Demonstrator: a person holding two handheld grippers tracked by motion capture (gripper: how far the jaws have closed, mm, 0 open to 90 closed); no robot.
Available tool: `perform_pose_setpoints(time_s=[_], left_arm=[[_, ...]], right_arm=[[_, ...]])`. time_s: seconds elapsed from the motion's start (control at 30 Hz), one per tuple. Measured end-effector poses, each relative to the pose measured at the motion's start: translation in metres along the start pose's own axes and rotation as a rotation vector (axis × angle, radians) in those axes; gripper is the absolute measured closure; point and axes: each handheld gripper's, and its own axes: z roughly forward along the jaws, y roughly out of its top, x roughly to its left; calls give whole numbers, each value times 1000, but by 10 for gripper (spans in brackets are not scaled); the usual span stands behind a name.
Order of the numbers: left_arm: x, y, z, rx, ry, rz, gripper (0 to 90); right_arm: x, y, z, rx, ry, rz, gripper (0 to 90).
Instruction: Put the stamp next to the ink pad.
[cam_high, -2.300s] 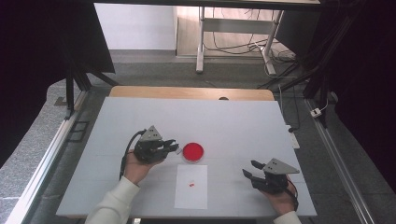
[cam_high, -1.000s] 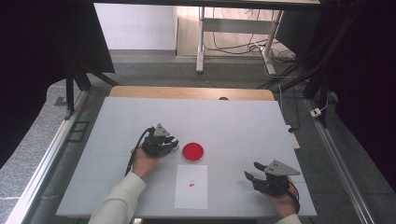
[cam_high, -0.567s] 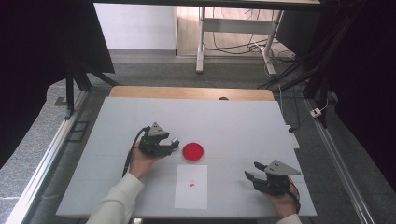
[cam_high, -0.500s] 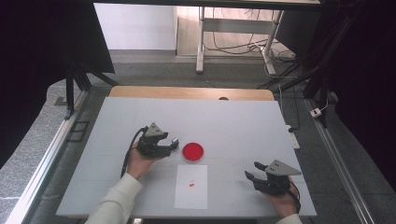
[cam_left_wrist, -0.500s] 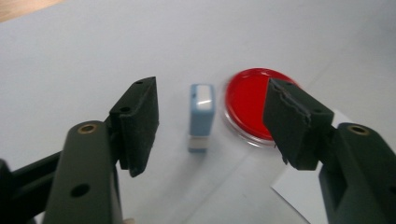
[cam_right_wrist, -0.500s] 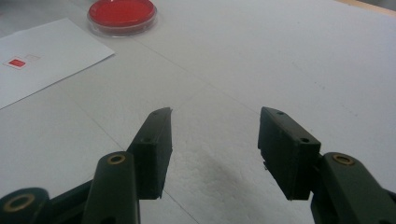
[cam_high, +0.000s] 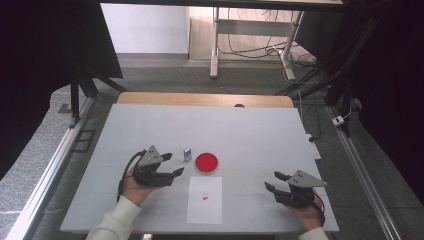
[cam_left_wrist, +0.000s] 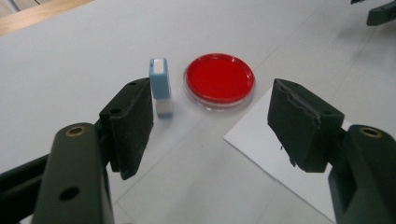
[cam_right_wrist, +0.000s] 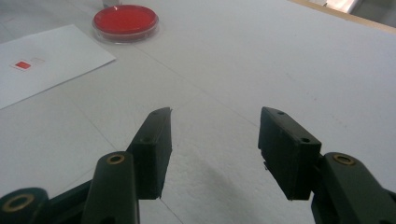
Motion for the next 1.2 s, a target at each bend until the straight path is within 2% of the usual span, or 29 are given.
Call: perform_pose_setpoints(time_s=[0.37,0.7,0.9,1.03,1.2], left_arm=[[-4,-37,-26,15,28,-20,312],[-7,-63,-51,6,50,-33,312],[-5,-66,-54,-1,59,-35,316],[-5,-66,-54,-2,56,-34,316],[-4,-66,-55,0,56,-32,316]], right_arm=[[-8,-5,-3,9,-8,-3,439],[-11,-9,-3,22,-7,-11,439],[-8,-9,-2,27,-5,-35,440],[-8,-9,-4,9,-8,-29,441],[-8,-9,-4,19,-7,-35,441]])
